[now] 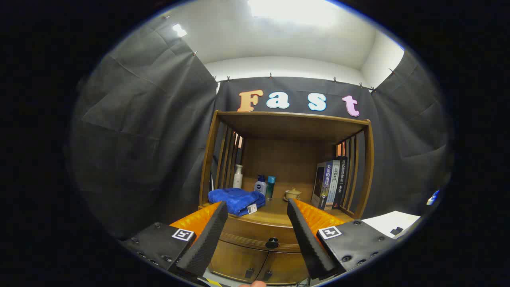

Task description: Pull open the drawer, take out the items inside it, and place them on the countertop above the cabinet.

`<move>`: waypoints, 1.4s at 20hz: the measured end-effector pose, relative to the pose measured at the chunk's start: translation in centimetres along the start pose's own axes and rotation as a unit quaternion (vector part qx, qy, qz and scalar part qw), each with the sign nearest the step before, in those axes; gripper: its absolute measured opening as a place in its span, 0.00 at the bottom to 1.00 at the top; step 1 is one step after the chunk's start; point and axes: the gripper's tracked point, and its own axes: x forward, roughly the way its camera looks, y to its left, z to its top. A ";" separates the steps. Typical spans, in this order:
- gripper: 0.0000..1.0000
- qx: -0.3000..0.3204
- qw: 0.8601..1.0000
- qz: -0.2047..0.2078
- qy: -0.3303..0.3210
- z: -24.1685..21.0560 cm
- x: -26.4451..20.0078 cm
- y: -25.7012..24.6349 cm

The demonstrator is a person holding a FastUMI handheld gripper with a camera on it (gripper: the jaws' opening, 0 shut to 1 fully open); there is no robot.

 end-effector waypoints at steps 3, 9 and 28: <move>0.98 0.000 1.000 -0.001 0.000 0.0 -0.1 -0.1; 0.98 0.000 1.000 -0.001 0.000 0.1 -0.2 0.0; 0.98 -0.009 1.000 0.000 -0.009 0.3 1.6 -0.2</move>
